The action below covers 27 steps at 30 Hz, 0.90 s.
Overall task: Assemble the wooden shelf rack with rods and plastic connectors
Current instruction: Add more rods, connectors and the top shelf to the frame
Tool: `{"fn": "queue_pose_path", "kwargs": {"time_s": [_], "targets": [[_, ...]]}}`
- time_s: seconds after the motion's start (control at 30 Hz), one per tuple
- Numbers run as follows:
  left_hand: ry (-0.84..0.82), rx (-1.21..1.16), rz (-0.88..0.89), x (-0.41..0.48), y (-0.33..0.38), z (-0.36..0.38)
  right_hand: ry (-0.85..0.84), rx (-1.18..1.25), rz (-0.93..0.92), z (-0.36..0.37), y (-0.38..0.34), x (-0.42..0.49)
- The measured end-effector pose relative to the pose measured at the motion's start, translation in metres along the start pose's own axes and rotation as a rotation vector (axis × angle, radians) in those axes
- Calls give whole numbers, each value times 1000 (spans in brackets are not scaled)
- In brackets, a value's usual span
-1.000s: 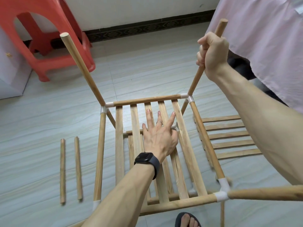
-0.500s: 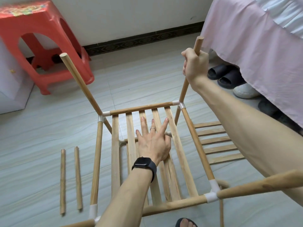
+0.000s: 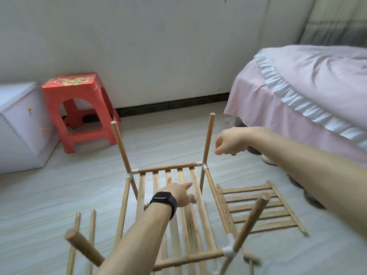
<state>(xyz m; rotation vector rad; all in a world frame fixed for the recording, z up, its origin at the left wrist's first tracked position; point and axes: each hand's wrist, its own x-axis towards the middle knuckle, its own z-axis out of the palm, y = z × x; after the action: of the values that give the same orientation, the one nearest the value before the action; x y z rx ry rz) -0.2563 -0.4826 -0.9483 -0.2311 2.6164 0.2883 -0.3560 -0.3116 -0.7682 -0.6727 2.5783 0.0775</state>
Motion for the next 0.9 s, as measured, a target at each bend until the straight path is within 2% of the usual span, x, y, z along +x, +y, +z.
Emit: {"fn": "queue_pose_path", "kwargs": {"time_s": [0.1, 0.27, 0.33, 0.4, 0.5, 0.57, 0.73, 0.9], "targets": [[148, 74, 84, -37, 3, -48, 130, -167, -107, -5, -33, -40], [319, 158, 56, -116, -20, -111, 209, 18, -306, 41, -97, -79], [366, 172, 30, -146, -40, -113, 172, 1, -345, 87, -114, -75], [356, 151, 22, -171, -61, -103, 60, -9, -328, 142, -126, -66], [292, 16, 40, -199, -88, -79, -81, -19, -317, 215, -133, -49], [307, -61, 58, -209, -100, -68, -108, -59, -339, 248, -136, -35], [573, -268, 49, -206, -110, -70, -99, -205, -375, 274, -150, 1], [568, -274, -4, -184, -115, -86, -145, -169, -365, 266, -156, 31]]}}
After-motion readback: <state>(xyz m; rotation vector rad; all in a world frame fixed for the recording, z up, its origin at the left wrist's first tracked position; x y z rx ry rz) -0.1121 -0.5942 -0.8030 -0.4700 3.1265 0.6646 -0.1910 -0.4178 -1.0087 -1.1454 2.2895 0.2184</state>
